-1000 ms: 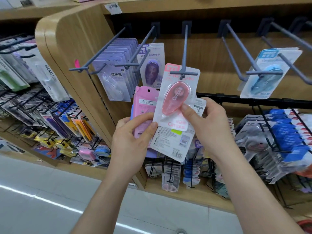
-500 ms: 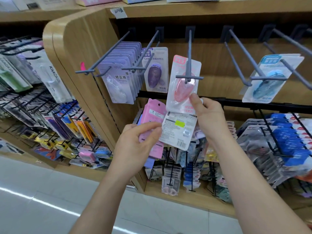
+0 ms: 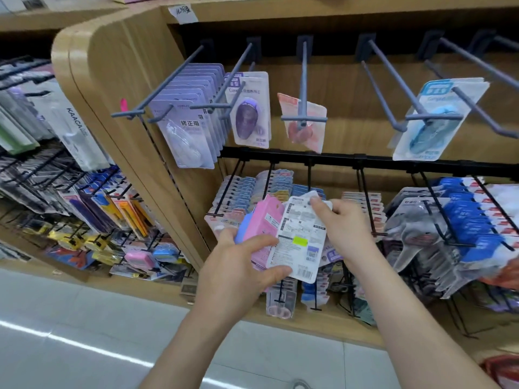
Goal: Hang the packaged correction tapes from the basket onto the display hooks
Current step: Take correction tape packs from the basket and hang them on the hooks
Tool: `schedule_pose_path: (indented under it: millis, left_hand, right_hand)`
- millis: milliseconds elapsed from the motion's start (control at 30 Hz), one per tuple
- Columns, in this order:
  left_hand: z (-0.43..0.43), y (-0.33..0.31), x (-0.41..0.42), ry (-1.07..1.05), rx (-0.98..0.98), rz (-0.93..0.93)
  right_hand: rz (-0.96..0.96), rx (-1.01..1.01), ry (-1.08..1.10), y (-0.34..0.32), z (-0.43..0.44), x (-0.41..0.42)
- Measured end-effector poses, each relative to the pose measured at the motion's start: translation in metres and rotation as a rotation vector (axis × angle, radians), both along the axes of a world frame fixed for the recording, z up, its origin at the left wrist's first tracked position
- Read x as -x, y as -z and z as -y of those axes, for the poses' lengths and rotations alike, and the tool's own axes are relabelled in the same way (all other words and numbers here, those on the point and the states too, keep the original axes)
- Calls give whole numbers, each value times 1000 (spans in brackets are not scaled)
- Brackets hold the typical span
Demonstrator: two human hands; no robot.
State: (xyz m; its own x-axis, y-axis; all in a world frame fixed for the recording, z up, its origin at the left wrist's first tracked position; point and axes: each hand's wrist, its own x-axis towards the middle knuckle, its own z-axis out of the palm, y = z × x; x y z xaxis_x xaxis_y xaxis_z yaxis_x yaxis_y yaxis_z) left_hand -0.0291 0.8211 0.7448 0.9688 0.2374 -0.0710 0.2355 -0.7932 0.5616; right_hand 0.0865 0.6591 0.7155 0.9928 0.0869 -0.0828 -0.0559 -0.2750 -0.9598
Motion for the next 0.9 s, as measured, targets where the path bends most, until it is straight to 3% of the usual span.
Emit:
schedule_pose_path:
  millis: [167, 400, 500, 667, 733, 900]
  left_hand:
    - [7, 9, 14, 57, -294, 36]
    - [-2, 12, 18, 29, -396, 449]
    - [-15, 7, 16, -135, -125, 364]
    - [-38, -2, 19, -181, 686, 219]
    - [-39, -3, 22, -182, 793, 153]
    - [-36, -7, 22, -169, 831, 111]
  right_hand:
    - [7, -88, 0, -1, -1, 7]
    - [-277, -473, 8, -9, -3, 22]
    - [-250, -486, 34, -3, -5, 29]
    - [-9, -298, 44, -6, 8, 23]
    - [61, -190, -36, -12, 10, 17]
    - [88, -75, -270, -23, 2, 20]
